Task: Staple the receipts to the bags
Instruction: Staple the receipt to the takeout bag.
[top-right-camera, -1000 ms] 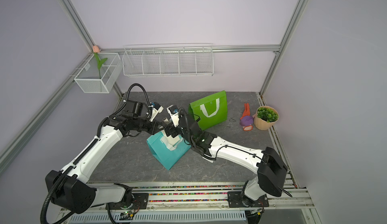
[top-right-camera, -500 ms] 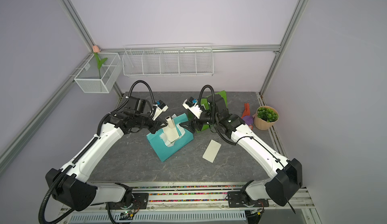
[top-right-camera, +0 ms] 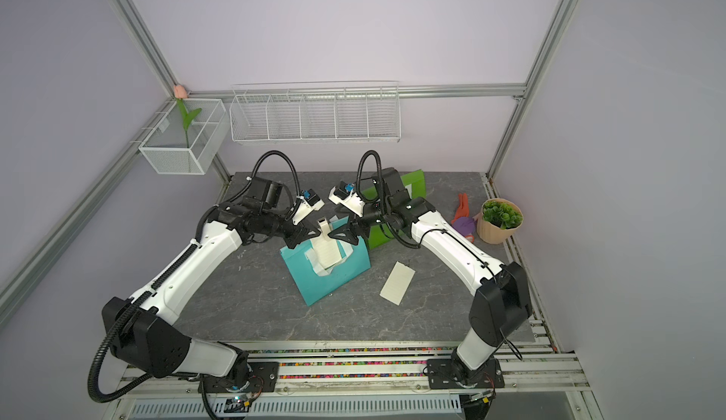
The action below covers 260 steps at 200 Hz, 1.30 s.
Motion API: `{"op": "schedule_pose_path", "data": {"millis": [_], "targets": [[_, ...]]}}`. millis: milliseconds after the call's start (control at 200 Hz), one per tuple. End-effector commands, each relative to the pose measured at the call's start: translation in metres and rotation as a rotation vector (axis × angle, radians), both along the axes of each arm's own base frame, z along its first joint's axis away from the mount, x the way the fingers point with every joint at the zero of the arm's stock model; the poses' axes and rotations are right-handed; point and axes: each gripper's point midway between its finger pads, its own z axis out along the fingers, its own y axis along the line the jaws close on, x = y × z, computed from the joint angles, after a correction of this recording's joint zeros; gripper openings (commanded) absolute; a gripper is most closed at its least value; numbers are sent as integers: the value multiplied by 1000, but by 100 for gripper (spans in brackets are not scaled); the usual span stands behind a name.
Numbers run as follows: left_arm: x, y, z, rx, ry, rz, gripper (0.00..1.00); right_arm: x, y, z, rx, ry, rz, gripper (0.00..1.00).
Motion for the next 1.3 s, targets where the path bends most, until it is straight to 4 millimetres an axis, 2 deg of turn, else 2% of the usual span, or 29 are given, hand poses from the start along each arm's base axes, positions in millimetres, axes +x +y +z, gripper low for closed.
{"op": "schedule_pose_path", "data": {"millis": [0,270,440,540,625,760,840,945,1020,1185,1295], "targets": [[5,-9,21,-31,-82,-58,0,3,9,1,30,-39,69,89],[17,-13,22,-6,-109,-86,0,18,29,-9,51,-19,131,92],[23,-14,15,2,-108,-90,0,24,39,-25,48,34,160,100],[27,-13,11,1,-96,-87,0,24,40,-32,43,65,167,94],[28,-14,13,-8,-95,-90,0,24,41,-38,37,62,163,84],[27,-11,27,-85,-94,-94,0,27,41,-50,23,76,153,83],[27,-8,32,-83,-124,-86,0,27,43,-48,40,89,163,82],[24,-5,34,-77,-147,-82,0,25,46,-55,5,99,170,78],[25,-3,33,-62,-156,-76,0,22,46,-56,-8,98,170,71],[20,-3,45,-62,-189,-85,0,11,44,-57,-50,64,158,68],[14,-3,51,-70,-208,-93,0,7,46,-61,-80,44,149,74]]}}
